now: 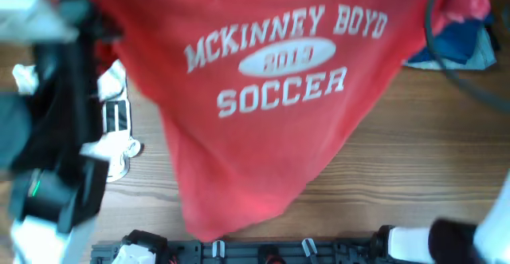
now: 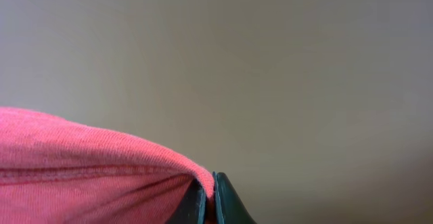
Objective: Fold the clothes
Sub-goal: 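Lift the red shirt high with both grippers and shake it out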
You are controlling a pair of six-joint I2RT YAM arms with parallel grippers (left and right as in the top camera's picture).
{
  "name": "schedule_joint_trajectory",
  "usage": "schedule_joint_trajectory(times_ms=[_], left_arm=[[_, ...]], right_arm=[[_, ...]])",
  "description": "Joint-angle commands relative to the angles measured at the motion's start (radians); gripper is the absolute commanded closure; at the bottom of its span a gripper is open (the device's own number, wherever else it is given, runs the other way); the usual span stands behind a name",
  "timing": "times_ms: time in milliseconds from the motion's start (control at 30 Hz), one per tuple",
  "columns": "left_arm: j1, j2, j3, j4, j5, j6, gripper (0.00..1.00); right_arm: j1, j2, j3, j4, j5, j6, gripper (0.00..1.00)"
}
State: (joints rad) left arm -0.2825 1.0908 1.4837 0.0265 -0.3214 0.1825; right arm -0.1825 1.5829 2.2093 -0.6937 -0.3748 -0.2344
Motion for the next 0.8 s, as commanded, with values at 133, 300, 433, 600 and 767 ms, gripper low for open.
schedule_joint_trajectory(times_ms=[133, 300, 433, 600, 767], left_arm=[[0.107, 0.333, 0.013, 0.365, -0.009, 0.012, 0.96], [0.109, 0.403, 0.107, 0.489, -0.009, 0.013, 0.96], [0.134, 0.404, 0.222, 0.477, 0.002, 0.013, 0.96], [0.202, 0.406, 0.331, 0.380, 0.117, -0.011, 0.96], [0.222, 0.407, 0.353, 0.126, 0.207, -0.060, 0.96]], right_arm=[[0.014, 0.212, -0.001, 0.414, -0.029, 0.013, 0.96], [0.016, 0.218, 0.013, 0.583, -0.027, 0.066, 0.96], [0.016, 0.218, 0.075, 0.590, -0.027, 0.065, 0.96], [0.016, 0.218, 0.085, 0.687, -0.027, 0.096, 0.96], [0.016, 0.225, 0.085, 0.602, -0.037, 0.100, 0.96]])
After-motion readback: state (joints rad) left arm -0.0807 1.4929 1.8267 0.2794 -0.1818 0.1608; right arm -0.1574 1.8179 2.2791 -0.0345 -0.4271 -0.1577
